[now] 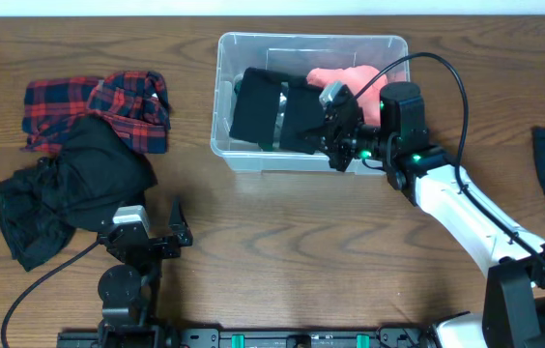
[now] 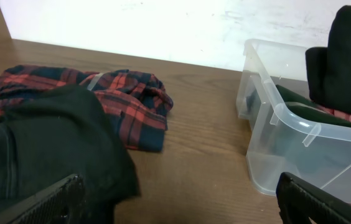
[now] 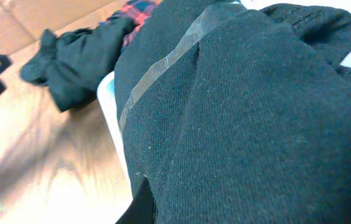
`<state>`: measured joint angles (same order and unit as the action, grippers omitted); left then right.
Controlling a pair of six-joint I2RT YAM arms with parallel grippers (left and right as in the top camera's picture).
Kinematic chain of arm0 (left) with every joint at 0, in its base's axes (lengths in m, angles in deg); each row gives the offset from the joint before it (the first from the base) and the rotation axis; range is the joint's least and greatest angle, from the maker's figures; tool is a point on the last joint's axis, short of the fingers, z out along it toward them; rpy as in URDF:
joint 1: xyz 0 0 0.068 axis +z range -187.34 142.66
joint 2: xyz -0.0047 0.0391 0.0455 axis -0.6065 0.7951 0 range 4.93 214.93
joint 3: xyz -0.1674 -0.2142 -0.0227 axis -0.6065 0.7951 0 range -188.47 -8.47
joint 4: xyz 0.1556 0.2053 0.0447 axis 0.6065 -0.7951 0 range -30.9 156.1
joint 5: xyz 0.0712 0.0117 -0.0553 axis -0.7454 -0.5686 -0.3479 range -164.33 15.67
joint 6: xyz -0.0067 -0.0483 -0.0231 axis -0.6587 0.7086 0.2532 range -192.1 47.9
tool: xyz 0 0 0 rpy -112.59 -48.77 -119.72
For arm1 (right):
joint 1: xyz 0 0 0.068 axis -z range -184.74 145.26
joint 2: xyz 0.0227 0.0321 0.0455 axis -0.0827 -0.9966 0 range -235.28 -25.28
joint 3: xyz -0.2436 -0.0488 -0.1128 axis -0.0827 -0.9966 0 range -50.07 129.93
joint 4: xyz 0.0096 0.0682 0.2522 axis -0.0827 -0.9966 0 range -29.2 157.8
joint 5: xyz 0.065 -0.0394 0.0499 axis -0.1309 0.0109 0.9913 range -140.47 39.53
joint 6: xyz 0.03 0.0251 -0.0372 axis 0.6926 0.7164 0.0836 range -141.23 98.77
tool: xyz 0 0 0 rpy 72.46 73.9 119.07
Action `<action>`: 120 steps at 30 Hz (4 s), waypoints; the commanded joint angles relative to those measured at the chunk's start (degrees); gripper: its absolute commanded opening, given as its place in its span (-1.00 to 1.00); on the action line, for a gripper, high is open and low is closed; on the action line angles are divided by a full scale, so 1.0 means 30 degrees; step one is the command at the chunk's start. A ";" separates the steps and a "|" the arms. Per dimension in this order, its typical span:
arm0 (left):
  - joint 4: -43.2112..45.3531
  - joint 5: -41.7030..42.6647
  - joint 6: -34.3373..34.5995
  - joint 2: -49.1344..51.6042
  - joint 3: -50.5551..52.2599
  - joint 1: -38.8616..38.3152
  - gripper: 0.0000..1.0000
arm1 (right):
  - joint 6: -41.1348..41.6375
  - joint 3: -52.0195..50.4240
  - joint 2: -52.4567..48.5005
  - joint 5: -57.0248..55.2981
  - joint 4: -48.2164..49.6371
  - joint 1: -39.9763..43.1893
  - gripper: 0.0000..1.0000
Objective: Pack container
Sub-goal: 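Carry the black shirt over the bin beside the green shirt, then lower the black shirt into the bin and open the right gripper, then move the right gripper toward the dark navy garment on the right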
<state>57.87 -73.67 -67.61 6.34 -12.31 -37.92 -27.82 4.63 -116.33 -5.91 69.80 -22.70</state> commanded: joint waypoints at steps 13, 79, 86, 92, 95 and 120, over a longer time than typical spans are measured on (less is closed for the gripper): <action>-0.0634 -0.0226 0.0087 -0.0015 0.0313 0.0080 0.96 | -0.0809 0.0597 -0.1078 0.1727 -0.0146 -0.0335 -0.98; -0.0634 -0.0226 0.0087 -0.0015 0.0313 0.0080 0.96 | 0.7424 0.8677 -0.1406 -1.2597 -2.1923 2.4159 0.98; -0.0634 -0.0226 0.0087 -0.0015 0.0313 0.0080 0.96 | 0.5246 0.5428 -0.1406 -1.2240 -1.5795 2.5012 0.97; -0.0634 -0.0226 0.0087 -0.0015 0.0313 0.0080 0.96 | 0.4940 0.3206 -0.1413 -1.2029 -1.1402 2.5055 0.93; -0.0627 -0.0226 0.0087 -0.0015 0.0313 0.0080 0.96 | 0.4240 0.2193 -0.1472 -1.2050 -0.9398 2.5055 0.84; -0.0627 -0.0226 0.0087 -0.0015 0.0313 0.0080 0.96 | 0.4102 0.1290 -0.6980 -1.1744 -0.1282 2.5259 0.58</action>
<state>57.85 -73.69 -67.61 6.34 -12.33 -37.92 -15.47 8.89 -134.91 -42.08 65.52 52.58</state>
